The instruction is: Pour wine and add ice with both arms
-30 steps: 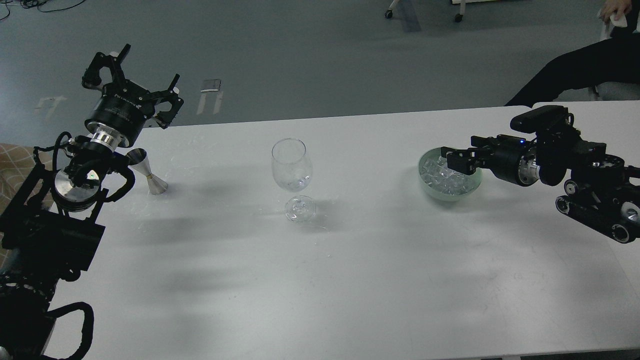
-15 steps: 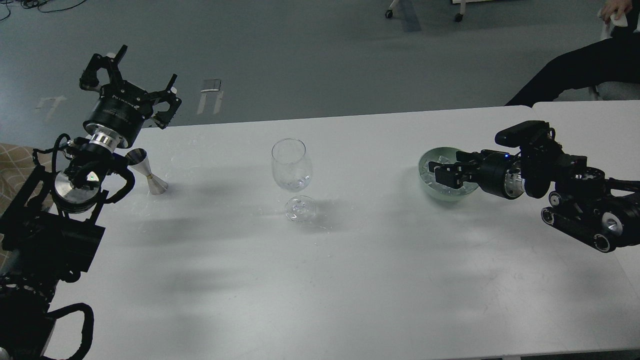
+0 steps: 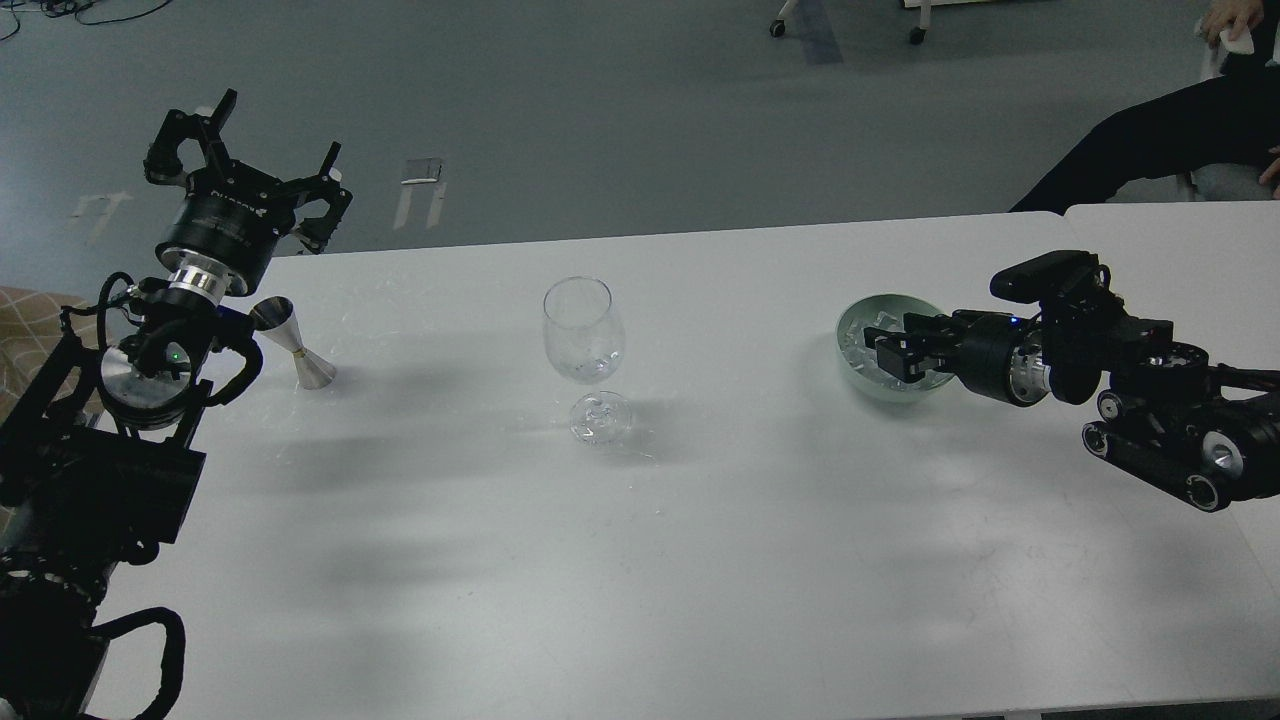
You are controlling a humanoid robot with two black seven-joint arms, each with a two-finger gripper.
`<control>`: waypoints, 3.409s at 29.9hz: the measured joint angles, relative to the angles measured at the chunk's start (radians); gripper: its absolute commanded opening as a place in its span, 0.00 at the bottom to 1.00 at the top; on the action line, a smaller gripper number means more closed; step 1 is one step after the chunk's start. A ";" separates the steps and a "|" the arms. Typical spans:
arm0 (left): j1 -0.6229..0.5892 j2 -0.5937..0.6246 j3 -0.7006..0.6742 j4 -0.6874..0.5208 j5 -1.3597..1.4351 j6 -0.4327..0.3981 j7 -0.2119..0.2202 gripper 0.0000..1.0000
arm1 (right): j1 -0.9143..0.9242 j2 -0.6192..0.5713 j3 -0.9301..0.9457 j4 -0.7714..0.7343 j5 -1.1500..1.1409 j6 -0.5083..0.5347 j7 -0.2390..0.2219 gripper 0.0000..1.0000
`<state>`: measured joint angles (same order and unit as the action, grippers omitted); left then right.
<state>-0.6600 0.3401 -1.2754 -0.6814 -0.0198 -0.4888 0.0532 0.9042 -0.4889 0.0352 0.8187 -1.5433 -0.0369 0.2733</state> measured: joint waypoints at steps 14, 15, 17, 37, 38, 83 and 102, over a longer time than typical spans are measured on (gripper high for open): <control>0.001 -0.001 -0.001 0.003 0.000 0.000 0.001 0.96 | -0.002 0.021 0.000 -0.025 0.002 0.000 0.000 0.02; 0.000 -0.001 -0.001 0.003 0.000 0.000 0.001 0.96 | 0.001 0.021 0.002 -0.017 0.003 0.000 0.000 0.02; 0.001 -0.001 -0.001 0.002 0.000 0.000 0.000 0.96 | 0.006 0.016 0.003 0.009 0.006 -0.001 0.000 0.02; 0.007 0.012 -0.003 -0.006 0.001 0.000 -0.001 0.96 | 0.058 0.023 0.333 0.322 0.004 -0.006 -0.011 0.00; 0.007 0.013 -0.004 -0.006 0.001 0.000 -0.001 0.96 | 0.063 0.034 0.334 0.336 0.004 -0.006 -0.012 0.00; 0.017 0.054 -0.061 -0.006 0.000 0.000 -0.001 0.96 | 0.134 0.435 0.273 0.170 -0.097 -0.002 -0.035 0.24; 0.019 0.054 -0.061 -0.006 0.000 0.000 -0.001 0.96 | 0.130 0.412 0.275 0.184 -0.095 -0.006 -0.029 0.53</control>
<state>-0.6413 0.3942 -1.3360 -0.6872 -0.0194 -0.4887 0.0521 1.0340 -0.0768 0.3099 1.0029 -1.6382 -0.0426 0.2440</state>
